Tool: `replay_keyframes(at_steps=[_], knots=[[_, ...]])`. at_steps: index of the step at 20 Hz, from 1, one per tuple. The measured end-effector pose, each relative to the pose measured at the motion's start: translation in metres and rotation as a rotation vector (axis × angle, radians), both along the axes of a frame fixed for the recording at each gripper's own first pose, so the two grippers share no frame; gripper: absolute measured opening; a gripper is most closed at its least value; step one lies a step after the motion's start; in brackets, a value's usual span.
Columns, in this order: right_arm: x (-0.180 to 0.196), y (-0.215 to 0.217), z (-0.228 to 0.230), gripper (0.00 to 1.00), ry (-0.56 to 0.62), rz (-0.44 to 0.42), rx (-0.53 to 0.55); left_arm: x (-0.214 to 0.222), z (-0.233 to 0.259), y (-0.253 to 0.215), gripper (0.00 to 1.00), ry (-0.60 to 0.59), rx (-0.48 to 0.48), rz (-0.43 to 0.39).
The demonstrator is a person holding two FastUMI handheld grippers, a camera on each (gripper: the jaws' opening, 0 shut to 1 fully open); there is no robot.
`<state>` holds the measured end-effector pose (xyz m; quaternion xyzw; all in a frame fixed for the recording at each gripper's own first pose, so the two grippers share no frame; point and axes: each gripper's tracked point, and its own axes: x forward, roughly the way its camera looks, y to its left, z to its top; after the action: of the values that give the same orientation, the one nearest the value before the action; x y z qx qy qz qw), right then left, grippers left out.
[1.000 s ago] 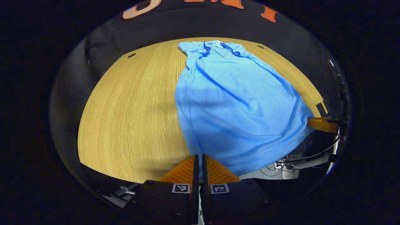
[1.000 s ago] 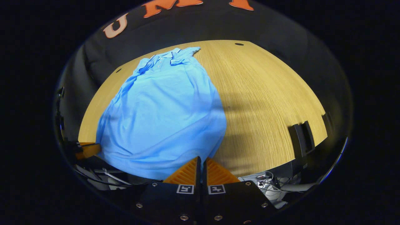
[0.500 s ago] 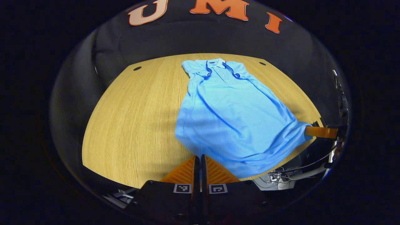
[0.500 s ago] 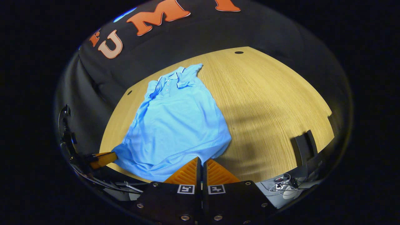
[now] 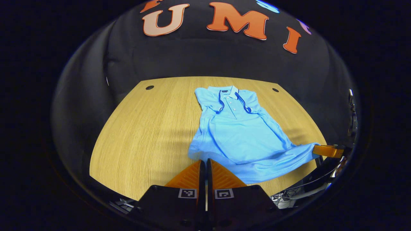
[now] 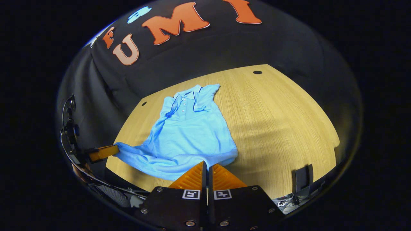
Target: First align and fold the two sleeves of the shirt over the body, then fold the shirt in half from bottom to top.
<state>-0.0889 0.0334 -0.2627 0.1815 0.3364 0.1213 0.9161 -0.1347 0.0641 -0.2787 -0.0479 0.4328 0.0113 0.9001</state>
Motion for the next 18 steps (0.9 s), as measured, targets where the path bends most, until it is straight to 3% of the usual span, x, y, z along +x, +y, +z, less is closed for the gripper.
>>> replay_keyframes(at_steps=[8,18], knots=[[0.070,-0.007,0.041,0.01,-0.077,0.031,-0.066,0.077,0.017,0.018,0.06,-0.067,0.049,-0.067],[0.177,0.009,0.071,0.01,-0.083,0.007,-0.090,0.191,0.018,0.047,0.06,-0.109,-0.009,-0.076]])
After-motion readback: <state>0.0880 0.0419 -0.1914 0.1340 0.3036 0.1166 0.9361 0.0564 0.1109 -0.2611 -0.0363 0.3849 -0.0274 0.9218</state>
